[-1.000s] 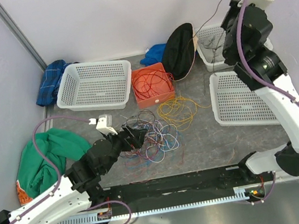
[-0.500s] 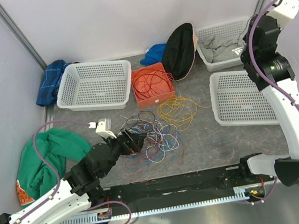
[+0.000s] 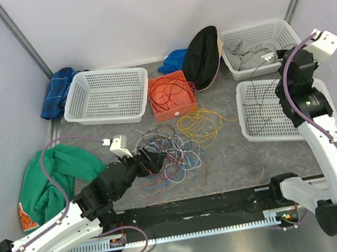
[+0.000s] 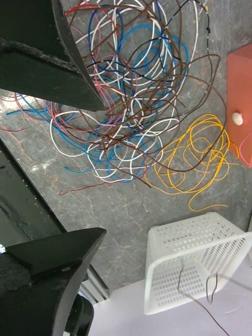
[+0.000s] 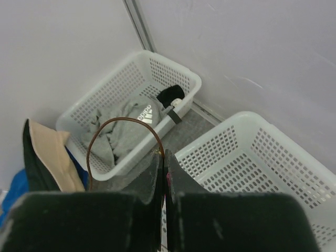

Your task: Untangle the cables

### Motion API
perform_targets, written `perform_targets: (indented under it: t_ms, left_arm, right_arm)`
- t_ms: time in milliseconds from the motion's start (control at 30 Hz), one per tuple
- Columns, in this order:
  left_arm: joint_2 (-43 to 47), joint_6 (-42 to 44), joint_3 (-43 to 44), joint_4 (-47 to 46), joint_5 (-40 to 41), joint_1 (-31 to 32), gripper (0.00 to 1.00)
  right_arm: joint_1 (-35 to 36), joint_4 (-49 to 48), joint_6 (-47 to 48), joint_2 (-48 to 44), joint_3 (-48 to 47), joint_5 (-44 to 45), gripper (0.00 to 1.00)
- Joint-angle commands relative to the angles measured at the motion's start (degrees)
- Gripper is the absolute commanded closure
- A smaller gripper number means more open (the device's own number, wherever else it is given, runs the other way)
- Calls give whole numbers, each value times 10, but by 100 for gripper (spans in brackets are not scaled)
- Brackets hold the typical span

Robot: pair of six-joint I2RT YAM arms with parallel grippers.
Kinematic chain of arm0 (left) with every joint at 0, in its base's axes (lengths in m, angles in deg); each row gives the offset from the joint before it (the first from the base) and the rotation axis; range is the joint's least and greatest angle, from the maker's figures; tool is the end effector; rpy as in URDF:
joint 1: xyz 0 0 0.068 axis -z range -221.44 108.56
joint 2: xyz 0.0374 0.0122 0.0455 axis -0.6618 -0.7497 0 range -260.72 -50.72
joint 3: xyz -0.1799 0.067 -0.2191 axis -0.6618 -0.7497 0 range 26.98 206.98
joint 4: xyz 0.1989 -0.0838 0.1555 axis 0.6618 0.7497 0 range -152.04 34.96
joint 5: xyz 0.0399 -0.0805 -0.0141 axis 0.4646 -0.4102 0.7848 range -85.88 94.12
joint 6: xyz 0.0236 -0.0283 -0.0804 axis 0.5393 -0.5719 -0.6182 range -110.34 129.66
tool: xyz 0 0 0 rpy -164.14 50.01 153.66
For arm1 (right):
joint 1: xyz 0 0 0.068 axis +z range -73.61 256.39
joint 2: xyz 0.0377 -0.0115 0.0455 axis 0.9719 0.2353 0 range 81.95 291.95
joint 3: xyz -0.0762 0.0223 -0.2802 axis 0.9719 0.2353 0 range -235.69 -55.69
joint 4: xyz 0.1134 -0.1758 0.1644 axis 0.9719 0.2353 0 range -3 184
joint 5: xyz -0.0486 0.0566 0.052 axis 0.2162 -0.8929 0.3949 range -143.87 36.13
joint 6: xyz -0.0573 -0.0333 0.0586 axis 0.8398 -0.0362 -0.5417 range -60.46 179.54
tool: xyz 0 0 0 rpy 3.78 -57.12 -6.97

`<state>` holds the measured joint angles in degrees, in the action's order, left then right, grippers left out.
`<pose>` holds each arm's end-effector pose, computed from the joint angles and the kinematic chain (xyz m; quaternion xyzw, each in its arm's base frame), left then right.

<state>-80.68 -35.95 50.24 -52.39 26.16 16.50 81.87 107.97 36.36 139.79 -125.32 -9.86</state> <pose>0.1157 -0.1291 0.2439 -0.0295 0.7935 -0.3675 0.4842 0.2348 -0.0323 0.4421 0.3486 0.6602 -0.1277 0.6529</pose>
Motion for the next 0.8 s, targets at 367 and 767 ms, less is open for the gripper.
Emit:
perform_targets:
  t_ms: [367,767]
  left_arm:
    - [16,-29,-9,4,2,-1,1]
    - [-68,-46,11,4,35,-1,1]
  right_arm:
    - [-40,-32,-79,-57,146,-79,35]
    - [34,-87,-135,-137,216,-405,22]
